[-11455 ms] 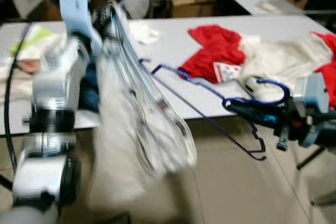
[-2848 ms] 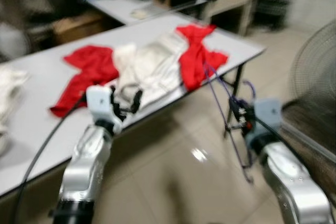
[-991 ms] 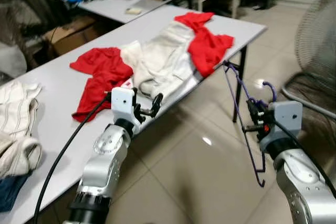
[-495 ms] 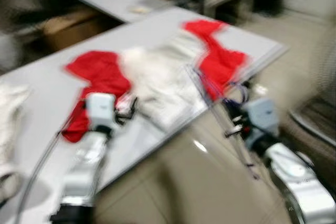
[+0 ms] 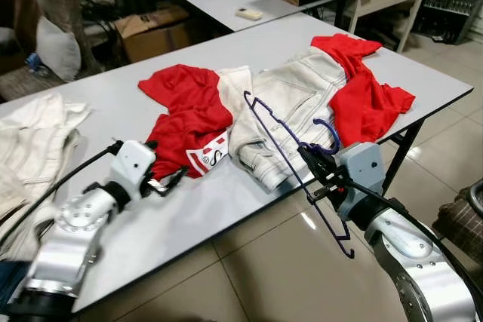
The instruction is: Hang hanger
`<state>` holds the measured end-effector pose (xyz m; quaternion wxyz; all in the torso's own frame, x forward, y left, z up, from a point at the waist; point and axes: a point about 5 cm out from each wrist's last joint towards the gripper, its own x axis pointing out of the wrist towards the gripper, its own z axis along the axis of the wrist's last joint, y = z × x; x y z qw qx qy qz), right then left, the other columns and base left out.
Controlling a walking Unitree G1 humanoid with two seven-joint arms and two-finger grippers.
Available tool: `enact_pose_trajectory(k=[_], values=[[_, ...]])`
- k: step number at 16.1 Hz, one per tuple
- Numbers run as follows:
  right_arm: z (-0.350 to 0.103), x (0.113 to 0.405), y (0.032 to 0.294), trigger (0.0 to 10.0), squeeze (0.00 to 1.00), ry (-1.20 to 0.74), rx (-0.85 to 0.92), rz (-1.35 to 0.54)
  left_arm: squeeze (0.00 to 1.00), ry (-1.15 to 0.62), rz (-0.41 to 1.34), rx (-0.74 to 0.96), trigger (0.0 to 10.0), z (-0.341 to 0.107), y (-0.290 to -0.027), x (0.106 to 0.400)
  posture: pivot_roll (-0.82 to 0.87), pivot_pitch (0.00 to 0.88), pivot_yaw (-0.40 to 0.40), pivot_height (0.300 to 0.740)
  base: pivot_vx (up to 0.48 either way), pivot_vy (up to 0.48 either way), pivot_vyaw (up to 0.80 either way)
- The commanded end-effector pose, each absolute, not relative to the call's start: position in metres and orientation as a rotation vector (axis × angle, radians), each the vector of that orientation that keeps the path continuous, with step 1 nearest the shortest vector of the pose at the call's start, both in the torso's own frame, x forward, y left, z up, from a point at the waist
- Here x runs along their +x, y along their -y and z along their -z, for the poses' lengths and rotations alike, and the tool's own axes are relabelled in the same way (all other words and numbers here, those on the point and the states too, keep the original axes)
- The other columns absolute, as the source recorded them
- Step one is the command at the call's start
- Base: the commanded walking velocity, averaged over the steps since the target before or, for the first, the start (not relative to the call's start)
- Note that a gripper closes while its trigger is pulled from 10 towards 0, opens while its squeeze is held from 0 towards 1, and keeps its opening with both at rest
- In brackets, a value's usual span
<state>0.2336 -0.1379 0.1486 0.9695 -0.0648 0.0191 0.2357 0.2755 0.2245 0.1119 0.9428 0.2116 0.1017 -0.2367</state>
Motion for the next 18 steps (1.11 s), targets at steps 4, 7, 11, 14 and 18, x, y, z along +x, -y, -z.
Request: enact_pose_trajectory(k=[4, 7, 11, 14, 18], values=[[-0.144, 0.233, 0.139, 10.0, 0.0, -0.056, -0.113, -0.477, 0.0, -0.331, 0.412, 0.562, 0.0, -0.107, -0.249, 0.284, -0.11, 0.0, 0.133, 0.74, 0.0, 0.0, 0.0], [-0.143, 0.233, 0.138, 10.0, 0.0, -0.063, -0.108, -0.484, 0.0, -0.404, 0.376, 0.555, 0.0, -0.101, -0.257, 0.282, -0.1, 0.0, 0.14, 0.74, 0.0, 0.0, 0.0], [-0.14, 0.234, 0.134, 10.0, 0.0, -0.06, -0.125, -0.498, 0.0, -0.483, 0.275, 0.46, 0.0, -0.098, -0.275, 0.278, -0.09, 0.0, 0.135, 0.74, 0.0, 0.0, 0.0], [-0.135, 0.23, 0.129, 10.0, 0.0, -0.079, -0.139, -0.551, 0.0, -0.494, 0.273, 0.365, 0.0, -0.103, -0.278, 0.272, -0.07, 0.0, 0.129, 0.74, 0.0, 0.0, 0.0], [-0.134, 0.232, 0.125, 10.0, 0.0, -0.075, -0.147, -0.578, 0.0, -0.576, 0.257, 0.408, 0.0, -0.095, -0.285, 0.267, -0.06, 0.0, 0.122, 0.74, 0.0, 0.0, 0.0]])
